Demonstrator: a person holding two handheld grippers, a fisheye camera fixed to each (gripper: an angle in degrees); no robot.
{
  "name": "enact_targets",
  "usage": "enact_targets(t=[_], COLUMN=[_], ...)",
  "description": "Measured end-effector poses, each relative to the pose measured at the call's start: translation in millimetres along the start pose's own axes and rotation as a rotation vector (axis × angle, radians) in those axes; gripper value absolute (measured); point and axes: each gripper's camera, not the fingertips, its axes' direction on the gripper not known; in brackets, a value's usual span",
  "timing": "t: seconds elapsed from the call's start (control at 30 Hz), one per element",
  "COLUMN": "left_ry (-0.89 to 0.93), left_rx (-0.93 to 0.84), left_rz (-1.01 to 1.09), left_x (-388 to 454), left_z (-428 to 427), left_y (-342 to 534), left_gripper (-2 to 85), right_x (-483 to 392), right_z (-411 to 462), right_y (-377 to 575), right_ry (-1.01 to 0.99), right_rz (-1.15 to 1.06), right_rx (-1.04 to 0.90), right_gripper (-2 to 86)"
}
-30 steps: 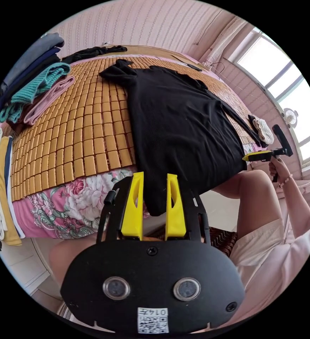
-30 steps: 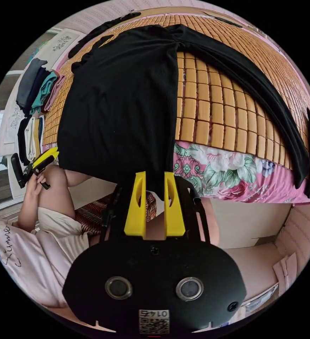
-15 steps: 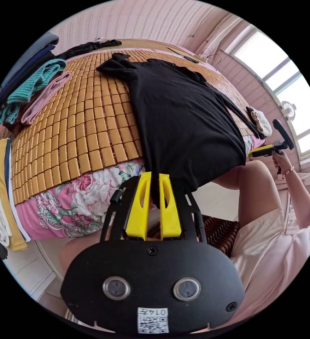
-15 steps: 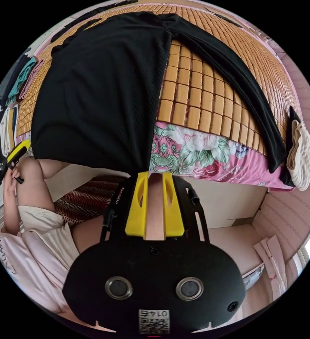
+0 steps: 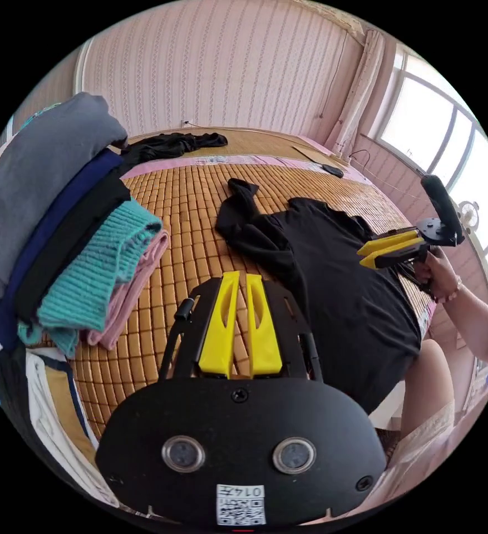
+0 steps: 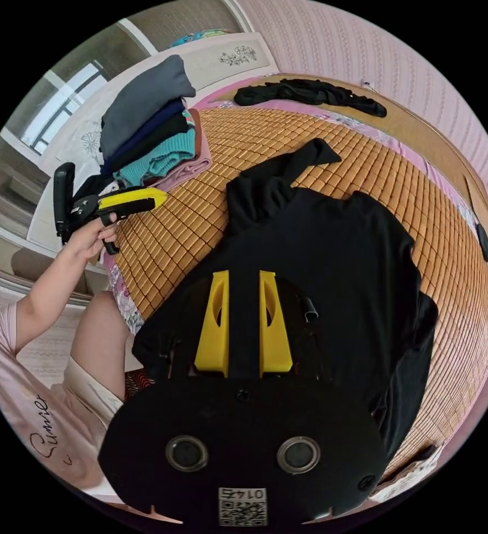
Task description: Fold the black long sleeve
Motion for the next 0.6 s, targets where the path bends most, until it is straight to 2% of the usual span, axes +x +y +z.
enact_targets(t=[0.1,0.23,0.3,0.37,0.43,0.5,0.6], left_ry=[-0.054,-0.123,-0.127,-0.061,-0.096,-0.116,-0.077], left_rx=[-0.039,-0.104,-0.162,-0.26,-0.204,-0.211,-0.088], left_rz=[-0.001,0.006,-0.044,-0.088,0.035,0.073,0.071], left_x=[2,9,6,7,30,38,41], left_z=[41,91,110,130,121,107,42], left_y=[-67,-120,-129,-131,-124,-117,-82], left_gripper=[2.6,4.7,5.7,5.5,1.5,0.0,-0.8], right_x=[13,53,73,84,96,113,128], right_z=[47,108,149,163,167,172,169], right_y=[-49,-71,-66,-53,-41,-27,-6], right_ry=[0.08,0.117,0.135,0.141,0.136,0.098,0.099], right_rz=[-0.03,0.054,0.067,0.08,0.11,0.144,0.161], right_rx=[0.031,-0.015,-0.107,-0.099,-0.059,-0.035,0.033], right_gripper=[9.7,10.9,8.8,5.1,2.3,0.9,0.6])
